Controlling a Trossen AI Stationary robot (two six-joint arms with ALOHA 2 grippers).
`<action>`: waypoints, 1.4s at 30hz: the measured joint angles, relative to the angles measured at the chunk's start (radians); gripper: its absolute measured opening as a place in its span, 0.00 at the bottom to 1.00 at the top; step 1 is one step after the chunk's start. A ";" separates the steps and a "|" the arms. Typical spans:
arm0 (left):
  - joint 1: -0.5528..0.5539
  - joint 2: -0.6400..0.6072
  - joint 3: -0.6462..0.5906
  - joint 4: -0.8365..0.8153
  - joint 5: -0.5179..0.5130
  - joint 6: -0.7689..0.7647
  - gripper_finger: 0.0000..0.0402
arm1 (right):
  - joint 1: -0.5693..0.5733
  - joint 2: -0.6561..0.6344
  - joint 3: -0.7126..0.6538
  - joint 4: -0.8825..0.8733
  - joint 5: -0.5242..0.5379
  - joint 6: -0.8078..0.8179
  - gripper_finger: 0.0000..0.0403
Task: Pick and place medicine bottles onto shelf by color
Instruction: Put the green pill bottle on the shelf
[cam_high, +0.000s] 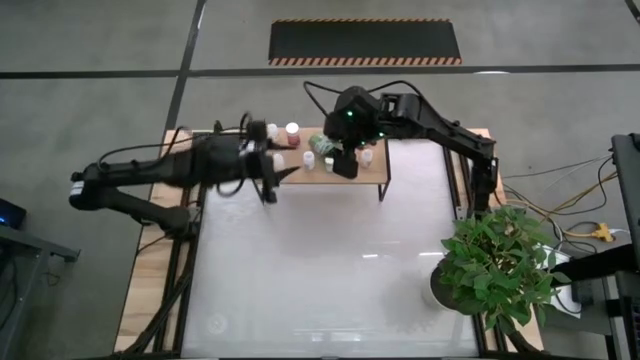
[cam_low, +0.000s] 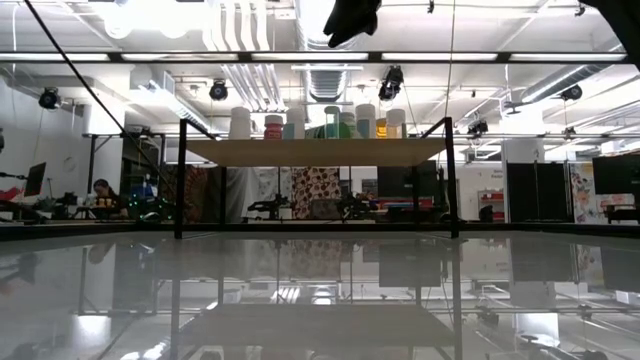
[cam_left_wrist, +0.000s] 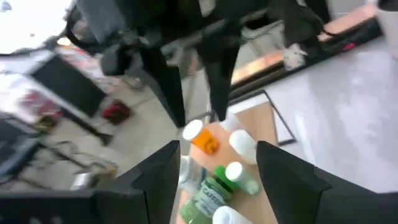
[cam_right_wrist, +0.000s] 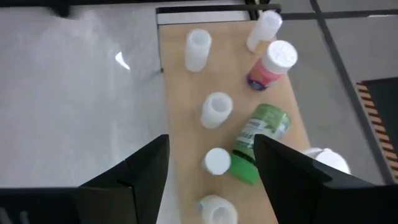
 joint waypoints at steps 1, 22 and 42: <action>0.046 0.016 0.025 -0.022 0.070 0.001 0.49 | 0.001 -0.005 -0.003 -0.004 -0.005 0.006 0.56; 0.265 0.372 0.204 -0.187 0.212 0.304 0.73 | -0.019 -0.325 -0.625 0.479 -0.054 0.040 0.56; 0.285 0.437 0.407 -0.365 0.271 0.237 0.73 | -0.029 -0.373 -0.685 0.497 -0.057 0.143 0.56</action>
